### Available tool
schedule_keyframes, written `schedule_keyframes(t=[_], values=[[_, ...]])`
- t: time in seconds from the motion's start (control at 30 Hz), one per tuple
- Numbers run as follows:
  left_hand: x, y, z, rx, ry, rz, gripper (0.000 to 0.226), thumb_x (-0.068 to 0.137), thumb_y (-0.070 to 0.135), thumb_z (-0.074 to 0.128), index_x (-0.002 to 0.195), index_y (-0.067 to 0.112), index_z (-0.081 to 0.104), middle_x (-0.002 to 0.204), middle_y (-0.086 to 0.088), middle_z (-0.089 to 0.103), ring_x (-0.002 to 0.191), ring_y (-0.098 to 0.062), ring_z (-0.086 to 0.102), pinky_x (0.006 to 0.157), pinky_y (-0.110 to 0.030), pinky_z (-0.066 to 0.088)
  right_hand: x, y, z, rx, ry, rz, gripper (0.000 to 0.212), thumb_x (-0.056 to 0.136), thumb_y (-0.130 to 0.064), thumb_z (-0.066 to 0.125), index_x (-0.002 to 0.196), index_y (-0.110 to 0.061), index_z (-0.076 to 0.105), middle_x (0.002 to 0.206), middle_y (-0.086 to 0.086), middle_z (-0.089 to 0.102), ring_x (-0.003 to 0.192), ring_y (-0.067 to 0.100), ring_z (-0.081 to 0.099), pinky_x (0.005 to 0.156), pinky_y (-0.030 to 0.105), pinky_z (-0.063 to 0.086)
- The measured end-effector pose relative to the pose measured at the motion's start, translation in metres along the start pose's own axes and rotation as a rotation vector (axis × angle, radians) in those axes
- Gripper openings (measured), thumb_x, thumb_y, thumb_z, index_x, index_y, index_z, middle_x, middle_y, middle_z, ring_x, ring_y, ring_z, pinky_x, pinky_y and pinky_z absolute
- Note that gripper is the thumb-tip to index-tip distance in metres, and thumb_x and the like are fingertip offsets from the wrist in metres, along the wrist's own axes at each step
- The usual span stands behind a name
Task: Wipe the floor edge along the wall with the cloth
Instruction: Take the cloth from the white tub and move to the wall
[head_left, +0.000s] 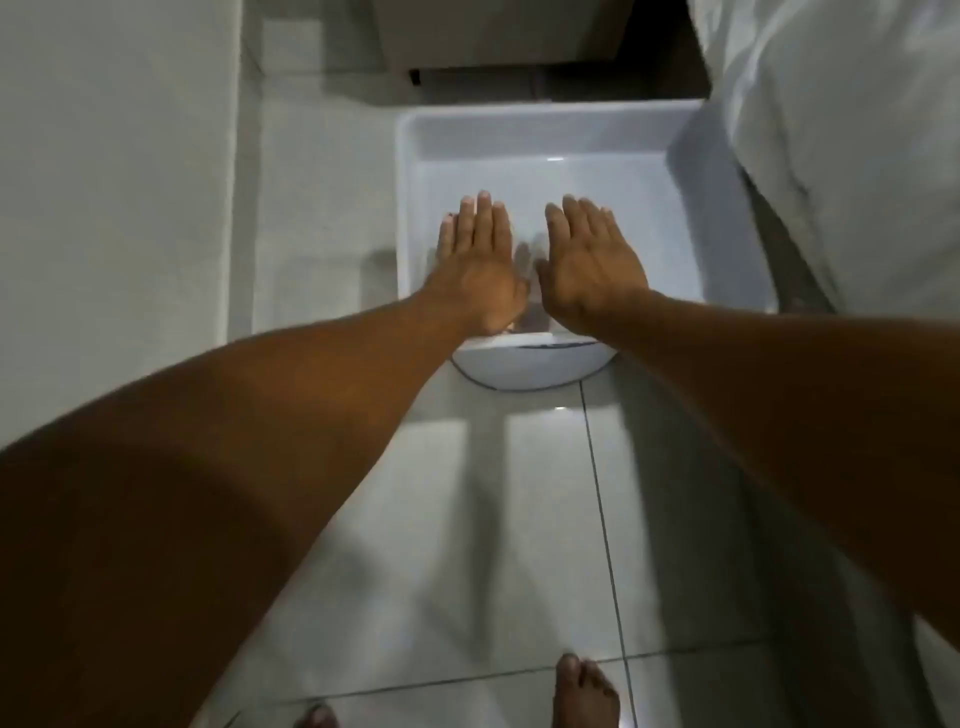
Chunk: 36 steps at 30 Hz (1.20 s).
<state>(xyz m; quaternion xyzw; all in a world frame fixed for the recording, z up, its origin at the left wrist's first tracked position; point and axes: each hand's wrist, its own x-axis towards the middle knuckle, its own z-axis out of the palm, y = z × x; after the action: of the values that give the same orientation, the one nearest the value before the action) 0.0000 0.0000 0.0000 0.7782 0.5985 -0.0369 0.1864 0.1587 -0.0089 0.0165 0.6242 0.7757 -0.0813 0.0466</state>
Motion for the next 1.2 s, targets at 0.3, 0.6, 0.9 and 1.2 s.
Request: schedule_keyframes(t=[0.3, 0.6, 0.9, 1.2], values=[[0.013, 0.0, 0.016, -0.04, -0.066, -0.075, 0.097, 0.101, 0.044, 0.053, 0.16, 0.014, -0.018, 0.17, -0.013, -0.026, 0.156, -0.035, -0.026, 0.123, -0.06, -0.015, 0.021, -0.006, -0.005, 0.043, -0.008, -0.03, 0.057, 0.106, -0.039, 0.03, 0.151, -0.004, 0.036, 0.154, 0.022, 0.041, 0.144, 0.037, 0.036, 0.123, 0.048, 0.022], [0.019, -0.002, 0.011, 0.015, 0.05, -0.01, 0.106, 0.083, -0.016, 0.065, 0.162, 0.013, 0.0, 0.172, -0.016, -0.013, 0.158, -0.04, -0.016, 0.126, -0.059, -0.006, 0.017, -0.006, -0.019, 0.001, 0.007, -0.02, 0.054, 0.106, -0.039, 0.036, 0.15, -0.007, 0.037, 0.155, 0.018, 0.041, 0.145, 0.035, 0.037, 0.123, 0.047, 0.025], [-0.067, -0.012, -0.061, -0.011, 0.194, 0.02, 0.096, 0.093, -0.002, 0.063, 0.162, 0.011, -0.001, 0.173, -0.016, -0.008, 0.158, -0.038, -0.013, 0.124, -0.05, -0.013, -0.035, -0.079, -0.057, -0.035, 0.085, -0.038, 0.064, 0.108, -0.039, 0.023, 0.163, -0.009, 0.012, 0.171, 0.018, 0.008, 0.159, 0.033, 0.003, 0.126, 0.047, -0.003], [-0.239, -0.099, 0.014, 0.12, 0.124, -0.089, 0.088, 0.097, -0.001, 0.053, 0.16, 0.005, -0.008, 0.171, -0.02, -0.011, 0.158, -0.039, -0.013, 0.131, -0.056, -0.004, -0.109, -0.21, 0.009, 0.005, 0.035, -0.179, 0.066, 0.107, -0.035, 0.015, 0.161, 0.001, 0.001, 0.169, 0.025, -0.005, 0.158, 0.036, -0.008, 0.128, 0.05, -0.007]])
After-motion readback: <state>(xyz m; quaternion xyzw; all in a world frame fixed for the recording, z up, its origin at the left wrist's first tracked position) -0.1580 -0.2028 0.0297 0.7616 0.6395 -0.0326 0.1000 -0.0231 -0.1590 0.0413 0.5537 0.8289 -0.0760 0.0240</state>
